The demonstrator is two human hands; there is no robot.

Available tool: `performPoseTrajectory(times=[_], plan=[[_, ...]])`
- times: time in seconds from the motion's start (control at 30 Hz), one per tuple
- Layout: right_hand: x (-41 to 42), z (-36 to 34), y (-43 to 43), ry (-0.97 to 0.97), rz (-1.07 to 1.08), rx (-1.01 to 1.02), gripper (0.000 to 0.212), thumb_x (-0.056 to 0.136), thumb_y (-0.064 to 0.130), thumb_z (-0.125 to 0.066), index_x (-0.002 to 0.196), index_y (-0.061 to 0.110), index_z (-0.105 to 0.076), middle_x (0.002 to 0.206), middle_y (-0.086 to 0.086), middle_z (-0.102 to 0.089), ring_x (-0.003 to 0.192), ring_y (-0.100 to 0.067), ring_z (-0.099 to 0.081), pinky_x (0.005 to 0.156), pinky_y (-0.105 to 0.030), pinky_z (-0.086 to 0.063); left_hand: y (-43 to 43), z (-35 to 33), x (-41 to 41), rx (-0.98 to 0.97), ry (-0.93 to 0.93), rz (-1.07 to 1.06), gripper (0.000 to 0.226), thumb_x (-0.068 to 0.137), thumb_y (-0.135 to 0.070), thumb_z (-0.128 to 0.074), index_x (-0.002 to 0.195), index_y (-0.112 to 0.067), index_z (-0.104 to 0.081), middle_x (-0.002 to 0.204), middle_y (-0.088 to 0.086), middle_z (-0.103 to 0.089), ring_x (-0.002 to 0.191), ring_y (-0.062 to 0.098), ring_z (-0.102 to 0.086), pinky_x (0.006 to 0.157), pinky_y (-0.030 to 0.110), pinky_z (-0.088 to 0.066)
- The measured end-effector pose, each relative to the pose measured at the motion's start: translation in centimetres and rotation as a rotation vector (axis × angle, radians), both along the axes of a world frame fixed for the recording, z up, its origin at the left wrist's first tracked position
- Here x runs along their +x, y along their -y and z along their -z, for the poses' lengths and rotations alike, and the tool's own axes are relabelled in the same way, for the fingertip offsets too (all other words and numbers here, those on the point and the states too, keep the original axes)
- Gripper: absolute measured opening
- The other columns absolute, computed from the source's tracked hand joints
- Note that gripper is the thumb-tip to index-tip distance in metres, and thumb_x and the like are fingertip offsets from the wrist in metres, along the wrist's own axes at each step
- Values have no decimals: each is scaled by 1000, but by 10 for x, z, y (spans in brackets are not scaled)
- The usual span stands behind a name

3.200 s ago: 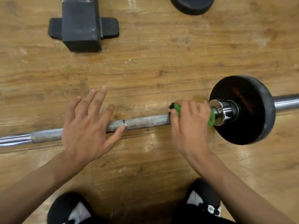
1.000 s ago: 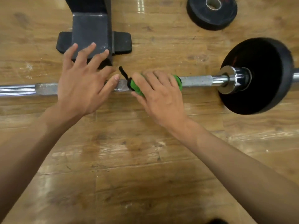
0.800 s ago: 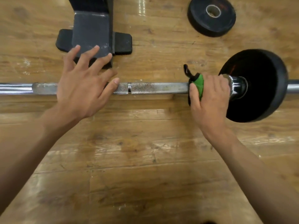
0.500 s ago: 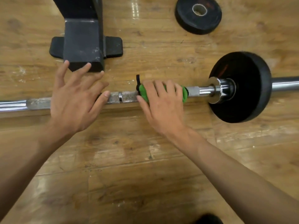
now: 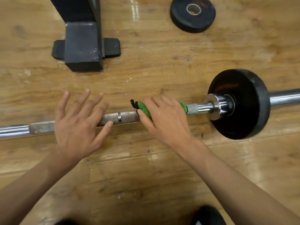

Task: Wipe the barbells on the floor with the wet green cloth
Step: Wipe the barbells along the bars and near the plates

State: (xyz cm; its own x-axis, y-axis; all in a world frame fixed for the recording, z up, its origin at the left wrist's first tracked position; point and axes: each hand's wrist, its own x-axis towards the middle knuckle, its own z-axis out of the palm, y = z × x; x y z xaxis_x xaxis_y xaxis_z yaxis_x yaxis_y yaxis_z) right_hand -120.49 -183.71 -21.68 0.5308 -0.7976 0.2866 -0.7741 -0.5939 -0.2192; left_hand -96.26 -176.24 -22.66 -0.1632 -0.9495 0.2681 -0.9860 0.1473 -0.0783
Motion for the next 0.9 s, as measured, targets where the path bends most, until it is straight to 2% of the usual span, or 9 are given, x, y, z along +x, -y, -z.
performPoseTrajectory(times=[0.1,0.23,0.3,0.4,0.53,0.6,0.67,0.8,0.9], plan=[[-57,5,-6,33,138,-23,30,103,36,-50,109,13,-68,92,-5,-67,88,-32,-59,93,-45,-42,-13,5,-5,-15,-6,14,58,105,-52,-40,136,-12,-67,151,10,-57,148,34,-44,124,61,-20],[-59,3,-28,52,457,23,26,100,32,-52,98,10,-65,86,-11,-62,85,-35,-53,87,-48,-40,-35,6,-14,-9,-8,4,59,105,-53,-37,137,-13,-67,157,10,-51,151,34,-38,123,60,-23],[-26,1,-47,5,408,32,25,99,34,-53,99,13,-67,88,-8,-65,85,-33,-53,83,-46,-37,-44,6,-19,-6,-26,4,56,106,-49,-36,137,-14,-67,159,9,-48,152,35,-36,122,60,-25],[22,1,-79,-11,181,46,31,101,38,-52,113,15,-68,98,-6,-66,90,-33,-56,84,-46,-37,-60,7,-20,4,-25,15,55,108,-46,-34,142,-14,-64,162,9,-43,154,34,-32,123,59,-25],[13,2,-91,-22,-41,38,38,106,43,-49,128,17,-65,102,-4,-65,91,-30,-57,83,-43,-40,-77,6,-22,10,-36,18,54,109,-44,-33,146,-15,-60,163,9,-42,155,34,-31,123,59,-24],[-24,2,-89,9,3,63,38,103,44,-53,123,16,-68,98,-5,-64,90,-31,-57,80,-44,-40,-85,7,-25,10,-54,19,52,109,-41,-34,145,-15,-61,162,10,-44,154,34,-33,122,60,-26],[-62,2,-83,-3,171,63,38,101,46,-52,112,13,-69,93,-7,-64,88,-33,-57,79,-46,-39,-93,6,-26,23,-69,16,52,109,-41,-34,146,-15,-60,161,10,-45,154,34,-32,121,61,-26],[-74,-4,-83,-71,445,129,36,102,42,-47,104,13,-68,95,-10,-65,93,-36,-54,88,-50,-40,-103,8,-29,23,-43,6,53,108,-42,-35,148,-16,-58,162,9,-45,155,32,-32,122,60,-24],[-26,-8,-108,-77,337,129,33,103,41,-48,114,16,-67,105,-9,-65,97,-33,-53,90,-49,-39,-107,10,-33,1,-49,-6,50,107,-40,-38,146,-16,-59,160,7,-46,153,33,-35,121,60,-23]])
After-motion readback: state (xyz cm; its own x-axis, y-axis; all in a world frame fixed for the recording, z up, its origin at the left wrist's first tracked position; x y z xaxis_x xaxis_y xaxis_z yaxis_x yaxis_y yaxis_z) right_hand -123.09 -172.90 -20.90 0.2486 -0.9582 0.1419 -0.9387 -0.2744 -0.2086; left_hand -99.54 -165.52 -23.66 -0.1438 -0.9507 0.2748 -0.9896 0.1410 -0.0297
